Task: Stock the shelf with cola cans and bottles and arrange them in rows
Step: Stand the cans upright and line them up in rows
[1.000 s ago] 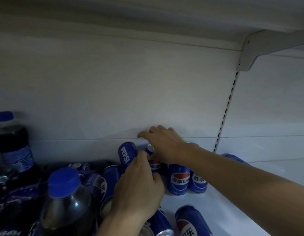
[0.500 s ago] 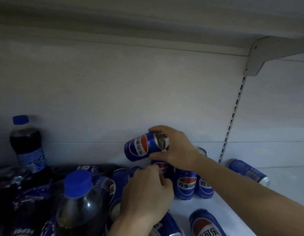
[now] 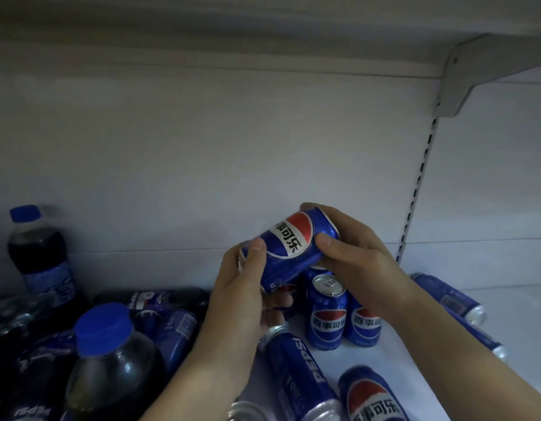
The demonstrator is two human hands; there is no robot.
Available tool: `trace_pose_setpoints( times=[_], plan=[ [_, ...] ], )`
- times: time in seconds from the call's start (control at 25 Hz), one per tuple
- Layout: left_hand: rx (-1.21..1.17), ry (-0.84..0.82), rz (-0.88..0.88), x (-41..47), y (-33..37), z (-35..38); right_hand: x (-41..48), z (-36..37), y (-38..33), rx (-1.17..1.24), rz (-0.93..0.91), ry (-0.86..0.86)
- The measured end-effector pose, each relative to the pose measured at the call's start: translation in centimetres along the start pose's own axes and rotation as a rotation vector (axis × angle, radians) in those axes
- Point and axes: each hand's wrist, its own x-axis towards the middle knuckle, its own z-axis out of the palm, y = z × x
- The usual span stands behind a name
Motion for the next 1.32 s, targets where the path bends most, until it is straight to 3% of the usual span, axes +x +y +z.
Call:
trace_pose_setpoints(
  times=[0.2,0.4,0.6,0.84,0.96,1.04,1.2,1.32],
  plan=[
    [-0.132,-0.041,0.138,-0.4,-0.8,0.0,0.2,0.4,-0.6,-0.073,0.021,0.056],
    [0.018,-0.064,0.233,-0.5,-1.0,-0.1,0.2,0.5,-1.1,-0.105,-0.044,0.069],
    [0.583,-0.158,0.21,-0.1,-1.7,-0.7,-0.7,-1.8,-3.3,-0.271,-0.137,0.114],
    [1.26,-0.567,0.266,-1.6,-2.8,0.1,-2.9,-7.5,-4.6,-0.462,-0.112,0.292],
    [1.424,-0.698,0.134,-1.5,-3.1,-0.1,-3.7,-7.5,-4.0,-0.456,-0.116,0.281],
    [1.584,-0.68,0.153,-1.4,-3.5,-0.2,-3.8,-6.9,-3.9,-0.517,-0.132,0.249],
    [1.74,-0.41,0.193,-2.1,-3.2,0.0,-3.5,-5.3,-3.2,-0.62,-0.113,0.153],
    [1.88,-0.63,0.07,-1.1,-2.8,0.3,-2.7,-4.4,-2.5,-0.674,-0.126,0.153]
  ],
)
